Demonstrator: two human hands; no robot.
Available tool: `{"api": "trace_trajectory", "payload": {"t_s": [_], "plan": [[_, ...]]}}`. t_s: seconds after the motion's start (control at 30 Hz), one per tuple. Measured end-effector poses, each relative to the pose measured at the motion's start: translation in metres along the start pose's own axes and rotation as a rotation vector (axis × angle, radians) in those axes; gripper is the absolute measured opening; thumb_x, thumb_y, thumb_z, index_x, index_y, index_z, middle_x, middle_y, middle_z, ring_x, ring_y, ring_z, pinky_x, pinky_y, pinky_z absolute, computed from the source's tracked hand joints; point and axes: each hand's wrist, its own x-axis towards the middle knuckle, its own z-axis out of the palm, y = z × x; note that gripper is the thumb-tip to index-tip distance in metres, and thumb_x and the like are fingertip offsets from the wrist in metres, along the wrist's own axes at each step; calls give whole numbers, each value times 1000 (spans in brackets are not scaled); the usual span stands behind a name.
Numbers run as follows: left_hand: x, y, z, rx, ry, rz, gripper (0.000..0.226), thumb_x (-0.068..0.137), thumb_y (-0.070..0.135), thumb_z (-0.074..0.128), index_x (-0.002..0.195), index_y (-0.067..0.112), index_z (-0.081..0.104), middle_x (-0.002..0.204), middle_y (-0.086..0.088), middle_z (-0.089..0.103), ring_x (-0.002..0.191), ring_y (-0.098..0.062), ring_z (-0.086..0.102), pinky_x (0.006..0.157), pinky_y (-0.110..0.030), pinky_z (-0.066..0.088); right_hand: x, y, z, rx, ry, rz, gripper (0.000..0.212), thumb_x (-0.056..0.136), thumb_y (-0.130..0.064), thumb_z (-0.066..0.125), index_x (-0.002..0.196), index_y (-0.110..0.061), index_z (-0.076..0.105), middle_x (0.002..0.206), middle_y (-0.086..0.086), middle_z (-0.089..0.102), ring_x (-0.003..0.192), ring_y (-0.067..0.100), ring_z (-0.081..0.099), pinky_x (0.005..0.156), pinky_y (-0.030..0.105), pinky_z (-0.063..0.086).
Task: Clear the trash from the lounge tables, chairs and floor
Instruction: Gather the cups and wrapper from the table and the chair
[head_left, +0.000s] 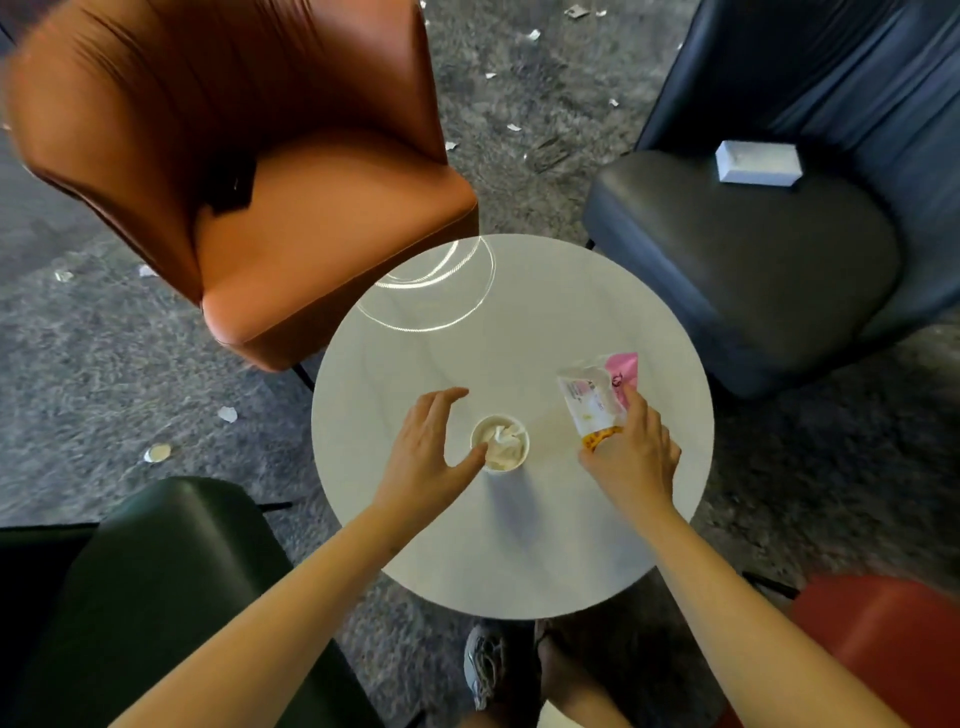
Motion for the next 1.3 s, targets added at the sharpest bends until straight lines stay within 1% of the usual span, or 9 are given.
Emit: {"api": "trace_trajectory", "payload": {"t_s": [0.23, 0.4, 0.5, 0.63, 0.77, 0.9, 1.1, 1.23, 1.3], "plan": [[-6, -12, 24, 56, -161, -79, 88, 74, 45, 72, 144, 26, 22, 142, 0, 30, 124, -20, 42, 95, -29, 41, -20, 2, 34, -53, -187, 39, 83, 71, -29, 68, 140, -17, 24, 131, 8, 44, 120, 29, 44, 98, 40, 32], [-3, -25, 52, 61, -235, -122, 99, 70, 39, 78, 146, 32, 15, 148, -5, 21, 127, -28, 40, 94, -43, 46, -33, 12, 54, -14, -168, 78, 84, 72, -31, 68, 142, -18, 23, 132, 8, 42, 121, 29, 43, 98, 40, 33], [6, -27, 63, 35, -212, -100, 98, 70, 33, 79, 146, 35, 17, 146, -5, 26, 125, -27, 42, 92, -40, 46, -32, 27, 48, -3, -142, 94, 86, 71, -32, 68, 142, -19, 22, 133, 7, 41, 121, 29, 43, 98, 40, 32], [18, -21, 75, 16, -175, -108, 92, 72, 29, 79, 146, 23, 25, 137, -4, 41, 118, -26, 48, 90, -35, 44, -21, 46, 34, 15, -113, 122, 87, 70, -33, 69, 142, -21, 21, 133, 7, 41, 122, 28, 42, 100, 41, 31], [32, -8, 82, -32, -140, -137, 71, 69, 27, 80, 129, 19, 42, 124, -3, 50, 108, -25, 53, 82, -31, 43, -7, 62, 16, 53, -74, 129, 89, 69, -35, 71, 141, -24, 20, 133, 5, 41, 123, 27, 42, 103, 41, 28], [61, 34, 92, -36, -135, -57, 74, 66, 21, 81, 130, 19, 43, 119, -1, 48, 102, -22, 55, 79, -24, 37, 20, 81, -17, 108, -22, 127, 88, 69, -32, 70, 141, -25, 21, 133, 5, 41, 124, 27, 40, 105, 43, 26], [150, 146, 127, -67, -120, 78, 93, 65, 27, 83, 140, 19, 29, 132, -3, 46, 115, -17, 49, 89, -22, 37, 111, 122, -99, 186, 48, 68, 84, 69, -27, 71, 140, -21, 26, 131, 7, 44, 125, 29, 41, 104, 43, 29], [207, 222, 159, -195, -113, 52, 74, 60, 29, 85, 117, 36, 39, 111, 16, 54, 99, 2, 54, 76, -4, 40, 181, 163, -167, 230, 76, -10, 87, 67, -28, 78, 139, -19, 30, 133, 7, 45, 123, 28, 43, 101, 44, 32], [231, 258, 176, -297, -136, -5, 66, 60, 29, 85, 108, 39, 42, 104, 20, 56, 95, 9, 54, 72, -5, 41, 213, 189, -201, 248, 84, -63, 88, 66, -29, 80, 138, -18, 31, 133, 6, 45, 122, 27, 44, 100, 45, 34]]}}
